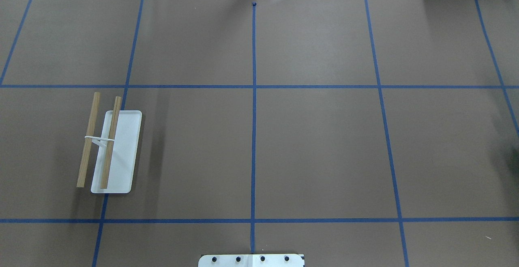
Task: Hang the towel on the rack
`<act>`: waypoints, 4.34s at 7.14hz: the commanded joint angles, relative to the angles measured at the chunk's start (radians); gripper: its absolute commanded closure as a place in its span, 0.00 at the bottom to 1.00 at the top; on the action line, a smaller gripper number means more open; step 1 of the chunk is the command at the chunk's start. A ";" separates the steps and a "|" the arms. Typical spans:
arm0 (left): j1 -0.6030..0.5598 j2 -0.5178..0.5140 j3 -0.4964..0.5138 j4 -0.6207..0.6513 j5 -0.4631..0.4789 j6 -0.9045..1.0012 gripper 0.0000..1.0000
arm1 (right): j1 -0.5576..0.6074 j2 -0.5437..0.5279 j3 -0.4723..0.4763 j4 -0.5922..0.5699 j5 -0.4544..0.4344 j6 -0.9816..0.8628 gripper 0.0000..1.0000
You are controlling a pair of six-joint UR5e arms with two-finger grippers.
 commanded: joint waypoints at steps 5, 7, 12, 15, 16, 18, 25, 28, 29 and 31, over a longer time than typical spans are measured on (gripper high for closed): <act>0.000 0.021 0.008 -0.066 -0.002 -0.023 0.01 | -0.011 -0.130 0.043 0.104 -0.005 0.037 0.35; 0.000 0.029 0.009 -0.109 -0.002 -0.066 0.01 | -0.022 -0.118 0.035 0.098 -0.019 0.037 0.41; 0.000 0.031 0.011 -0.111 0.003 -0.066 0.01 | -0.029 -0.100 0.033 0.093 -0.029 0.037 1.00; 0.000 0.031 0.011 -0.109 0.003 -0.071 0.01 | -0.028 -0.101 0.035 0.095 -0.028 0.036 1.00; 0.000 0.031 0.011 -0.109 0.003 -0.071 0.01 | -0.026 -0.100 0.041 0.096 -0.017 0.036 1.00; 0.000 0.032 0.008 -0.109 -0.003 -0.072 0.01 | 0.010 -0.088 0.067 0.093 0.041 0.036 1.00; 0.003 -0.023 -0.003 -0.111 -0.081 -0.300 0.01 | 0.146 0.208 0.427 -0.282 0.305 0.340 1.00; 0.090 -0.176 -0.060 -0.109 -0.130 -0.779 0.01 | -0.021 0.472 0.438 -0.307 0.201 0.726 1.00; 0.171 -0.237 -0.078 -0.108 -0.127 -0.896 0.01 | -0.101 0.524 0.473 -0.307 0.119 0.837 1.00; 0.309 -0.342 -0.091 -0.113 -0.118 -1.143 0.01 | -0.231 0.595 0.556 -0.304 -0.020 0.933 1.00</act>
